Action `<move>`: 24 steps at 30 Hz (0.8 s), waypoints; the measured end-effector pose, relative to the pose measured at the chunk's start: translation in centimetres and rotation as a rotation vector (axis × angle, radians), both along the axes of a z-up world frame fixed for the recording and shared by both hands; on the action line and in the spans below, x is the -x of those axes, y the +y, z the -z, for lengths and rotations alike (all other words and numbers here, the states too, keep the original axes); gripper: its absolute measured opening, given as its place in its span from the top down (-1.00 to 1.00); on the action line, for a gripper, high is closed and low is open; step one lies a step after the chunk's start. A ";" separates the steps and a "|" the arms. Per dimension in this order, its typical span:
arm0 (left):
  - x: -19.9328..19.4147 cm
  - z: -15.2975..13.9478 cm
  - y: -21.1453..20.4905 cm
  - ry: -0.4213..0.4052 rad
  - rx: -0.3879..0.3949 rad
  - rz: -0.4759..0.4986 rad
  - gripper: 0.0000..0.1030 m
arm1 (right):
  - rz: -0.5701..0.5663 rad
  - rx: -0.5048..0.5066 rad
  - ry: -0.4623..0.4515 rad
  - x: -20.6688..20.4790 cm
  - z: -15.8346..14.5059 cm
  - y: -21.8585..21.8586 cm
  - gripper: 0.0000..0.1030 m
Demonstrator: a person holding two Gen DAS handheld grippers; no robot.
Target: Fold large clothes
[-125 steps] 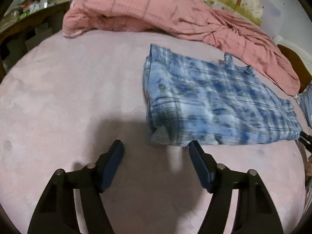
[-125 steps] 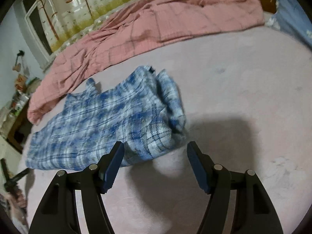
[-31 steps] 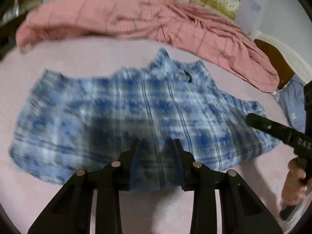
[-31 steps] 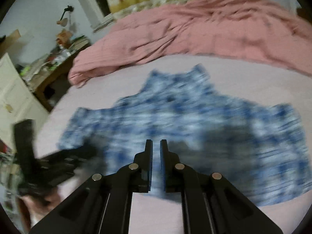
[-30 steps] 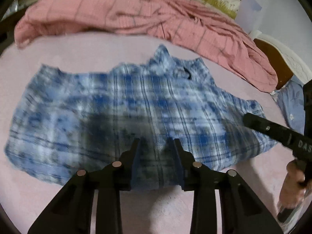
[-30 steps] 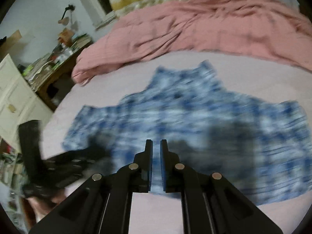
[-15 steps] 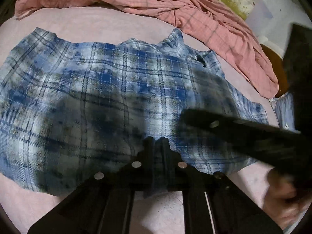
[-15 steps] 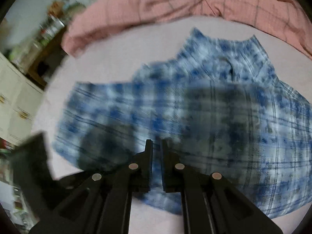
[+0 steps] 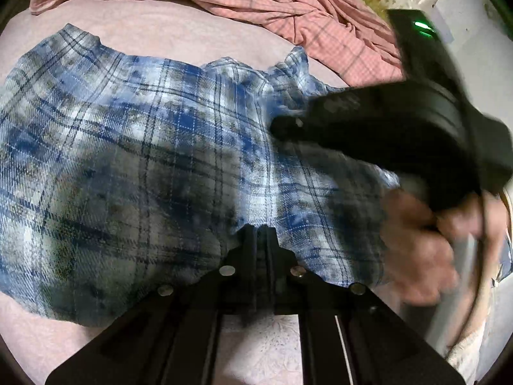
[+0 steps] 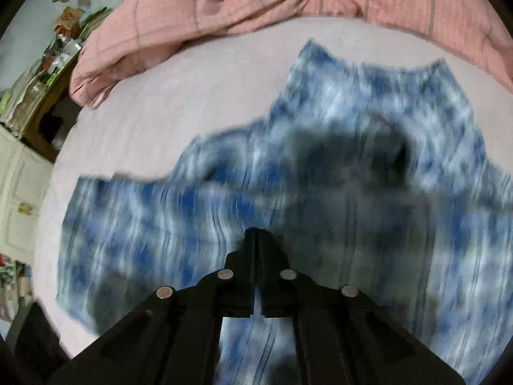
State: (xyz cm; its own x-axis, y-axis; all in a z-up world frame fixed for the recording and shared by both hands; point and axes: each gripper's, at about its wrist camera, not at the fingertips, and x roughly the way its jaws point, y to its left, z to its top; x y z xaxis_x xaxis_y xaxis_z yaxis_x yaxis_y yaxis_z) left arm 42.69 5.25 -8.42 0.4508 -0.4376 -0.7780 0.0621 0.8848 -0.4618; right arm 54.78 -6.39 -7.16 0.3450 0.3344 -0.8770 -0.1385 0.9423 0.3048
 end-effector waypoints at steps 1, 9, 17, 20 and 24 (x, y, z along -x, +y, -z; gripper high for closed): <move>0.1 0.0 0.0 -0.005 -0.004 -0.001 0.86 | 0.010 -0.005 0.004 -0.8 0.3 0.0 1.00; 0.3 -0.2 0.2 -0.022 0.001 0.001 0.87 | 0.015 -0.063 -0.019 0.3 -1.7 -0.9 1.00; 2.3 -3.8 -1.5 -0.252 -0.093 0.041 0.73 | 0.094 -0.013 -0.259 11.2 -8.2 -9.5 0.85; 2.6 -4.4 -1.8 -0.284 -0.091 0.055 0.73 | 0.108 0.022 -0.202 13.4 -7.6 -12.9 0.79; 2.1 -3.7 -2.0 -0.250 -0.099 0.055 0.73 | 0.130 0.122 -0.164 15.6 -5.8 -16.4 0.79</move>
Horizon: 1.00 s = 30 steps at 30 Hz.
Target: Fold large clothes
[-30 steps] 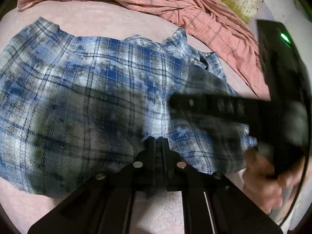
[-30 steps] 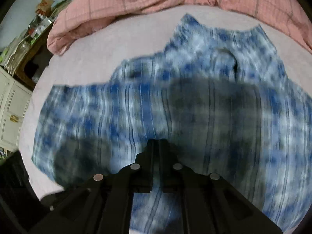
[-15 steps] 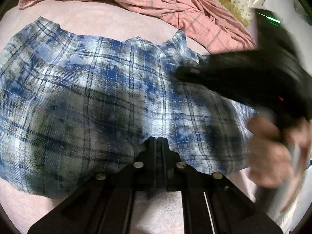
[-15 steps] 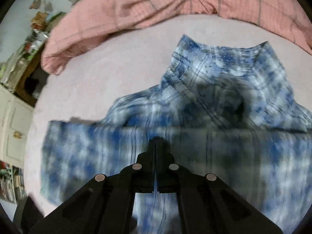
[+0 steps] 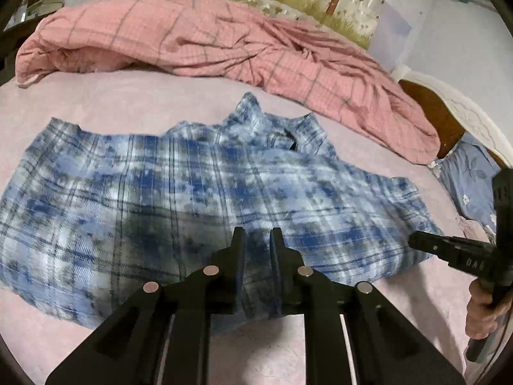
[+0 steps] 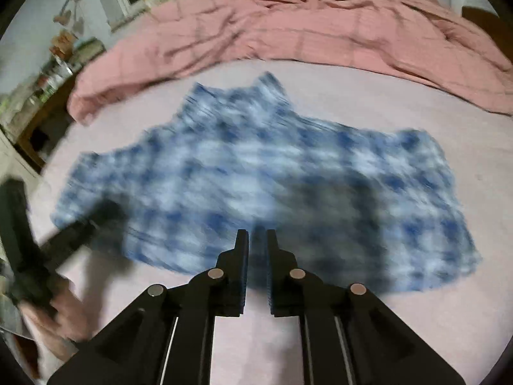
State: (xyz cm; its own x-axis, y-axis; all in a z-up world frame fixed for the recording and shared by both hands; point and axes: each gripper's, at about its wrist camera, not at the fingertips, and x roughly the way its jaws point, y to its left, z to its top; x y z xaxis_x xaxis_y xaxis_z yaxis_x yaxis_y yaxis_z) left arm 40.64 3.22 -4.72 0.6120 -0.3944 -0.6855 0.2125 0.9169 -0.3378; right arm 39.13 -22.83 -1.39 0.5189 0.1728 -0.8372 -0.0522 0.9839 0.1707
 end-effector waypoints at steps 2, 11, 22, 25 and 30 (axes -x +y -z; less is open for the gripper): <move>-0.4 0.5 -0.3 0.017 -0.027 -0.018 0.73 | 0.021 0.009 -0.004 0.3 0.7 -1.3 0.79; -0.9 2.7 -2.0 0.052 -0.241 -0.035 0.74 | 0.011 0.019 0.090 -4.5 4.9 -1.5 0.79; -1.0 2.5 -1.6 0.056 -0.217 -0.032 0.74 | 0.111 -0.038 0.093 -15.2 5.8 -1.8 0.80; -1.0 2.5 -1.5 0.060 -0.210 -0.032 0.75 | 0.082 -0.048 0.109 -12.6 6.0 -1.9 0.80; -0.9 2.5 -1.3 0.064 -0.199 -0.034 0.75 | -0.024 0.012 0.069 -2.7 5.2 -0.7 0.80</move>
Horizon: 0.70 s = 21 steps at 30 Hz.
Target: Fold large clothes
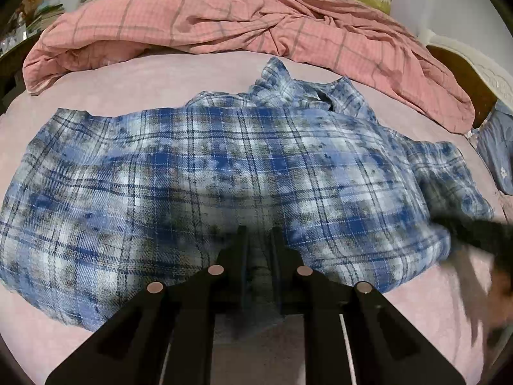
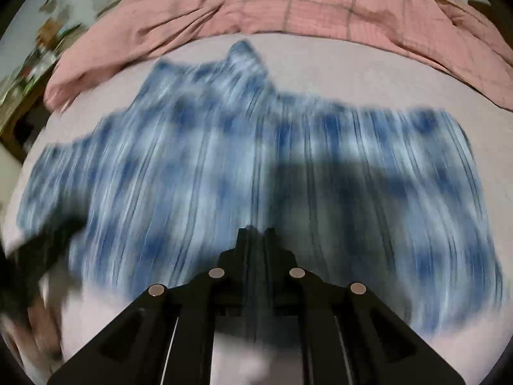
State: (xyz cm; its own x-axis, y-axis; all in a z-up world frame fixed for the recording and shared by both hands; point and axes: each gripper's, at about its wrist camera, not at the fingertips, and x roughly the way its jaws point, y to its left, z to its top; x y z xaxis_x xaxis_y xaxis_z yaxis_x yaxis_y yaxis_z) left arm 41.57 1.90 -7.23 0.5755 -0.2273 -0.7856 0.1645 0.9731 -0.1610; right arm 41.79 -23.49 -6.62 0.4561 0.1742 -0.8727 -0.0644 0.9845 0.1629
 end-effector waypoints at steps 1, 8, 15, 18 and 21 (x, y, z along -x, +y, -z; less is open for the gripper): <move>0.0 0.0 0.0 -0.001 -0.001 0.000 0.74 | -0.008 0.002 -0.005 1.6 0.0 0.1 0.80; 0.1 0.1 0.0 -0.004 -0.003 -0.001 0.75 | 0.067 -0.085 -0.095 8.3 -2.0 -2.8 0.59; 0.2 0.0 -0.1 -0.002 0.009 -0.003 0.75 | 0.500 -0.283 -0.176 10.6 -0.3 -12.6 -0.33; 0.4 -0.3 0.0 -0.015 0.020 0.007 0.72 | 0.656 -0.229 -0.207 10.0 0.9 -15.3 -0.33; 0.7 -1.2 0.4 -0.046 0.054 0.017 0.68 | 0.651 -0.292 -0.204 8.6 1.7 -16.4 -0.34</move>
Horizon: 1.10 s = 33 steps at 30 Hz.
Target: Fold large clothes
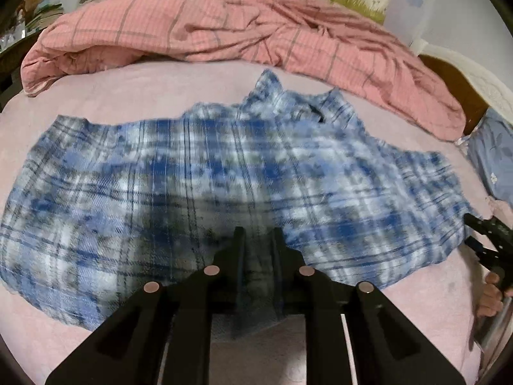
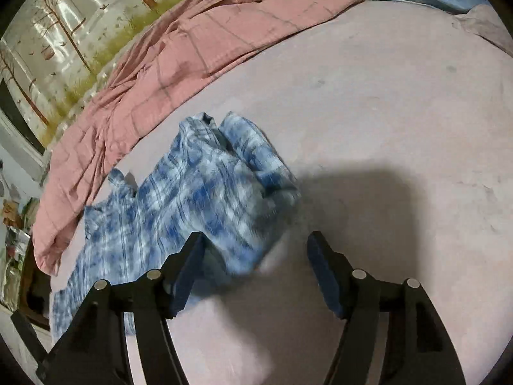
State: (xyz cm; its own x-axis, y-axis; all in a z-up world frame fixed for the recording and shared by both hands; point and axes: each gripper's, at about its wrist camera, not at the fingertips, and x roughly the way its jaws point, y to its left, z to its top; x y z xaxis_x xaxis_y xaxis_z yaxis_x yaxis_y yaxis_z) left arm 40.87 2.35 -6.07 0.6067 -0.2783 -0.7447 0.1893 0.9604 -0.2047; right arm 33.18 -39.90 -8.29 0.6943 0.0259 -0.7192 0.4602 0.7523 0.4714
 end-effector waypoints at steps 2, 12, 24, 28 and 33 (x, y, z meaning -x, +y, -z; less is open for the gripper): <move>0.5 -1.2 0.4 -0.054 0.002 -0.005 0.60 | -0.043 0.009 -0.023 -1.1 -0.4 0.4 -0.20; 2.4 -6.5 5.5 -0.252 0.012 -0.119 0.39 | -0.133 0.392 -0.190 -2.7 -9.2 9.8 0.76; 1.9 -6.9 8.9 -0.248 0.049 -0.201 0.39 | -0.628 0.353 -0.078 -6.3 -4.4 28.5 0.76; 1.8 -6.7 8.7 -0.237 0.038 -0.184 0.39 | -0.608 0.340 -0.091 -6.0 -2.6 28.6 0.68; 1.8 -6.6 8.3 -0.240 0.023 -0.184 0.34 | -0.657 0.301 -0.114 -5.2 -3.9 28.5 0.11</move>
